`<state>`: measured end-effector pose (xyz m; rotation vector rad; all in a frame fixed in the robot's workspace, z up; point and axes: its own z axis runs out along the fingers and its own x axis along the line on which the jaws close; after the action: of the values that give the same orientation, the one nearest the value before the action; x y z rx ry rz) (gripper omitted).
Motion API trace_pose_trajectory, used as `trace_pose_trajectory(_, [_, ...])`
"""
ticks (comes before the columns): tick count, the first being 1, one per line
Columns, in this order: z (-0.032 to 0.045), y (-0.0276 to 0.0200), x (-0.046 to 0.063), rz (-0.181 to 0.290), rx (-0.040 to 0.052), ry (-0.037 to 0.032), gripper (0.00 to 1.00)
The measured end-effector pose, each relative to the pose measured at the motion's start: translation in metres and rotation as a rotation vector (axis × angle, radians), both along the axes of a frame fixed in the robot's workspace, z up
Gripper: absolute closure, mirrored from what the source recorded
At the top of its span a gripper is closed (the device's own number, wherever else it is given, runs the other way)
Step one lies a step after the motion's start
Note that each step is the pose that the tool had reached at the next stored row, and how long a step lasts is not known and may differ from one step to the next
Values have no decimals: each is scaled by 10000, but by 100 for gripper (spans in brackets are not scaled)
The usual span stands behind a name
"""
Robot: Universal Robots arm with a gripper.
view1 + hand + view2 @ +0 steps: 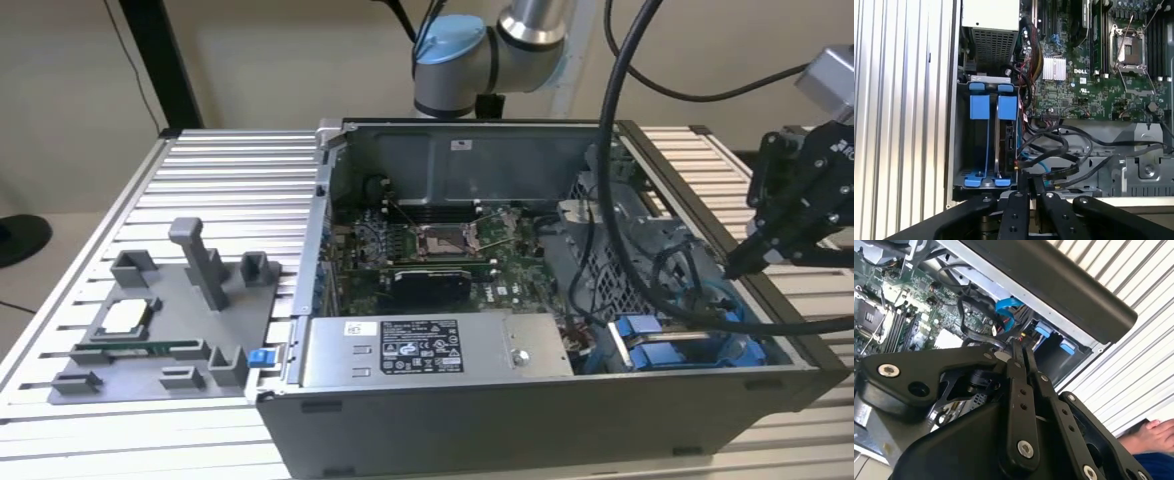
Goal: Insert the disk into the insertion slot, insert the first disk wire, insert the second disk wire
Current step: 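Insert the second disk wire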
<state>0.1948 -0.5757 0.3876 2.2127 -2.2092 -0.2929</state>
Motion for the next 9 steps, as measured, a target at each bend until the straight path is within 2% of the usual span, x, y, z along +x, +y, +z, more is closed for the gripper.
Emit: trace_pose_trajectory(9, [3,9,-247,0,-2,18,100])
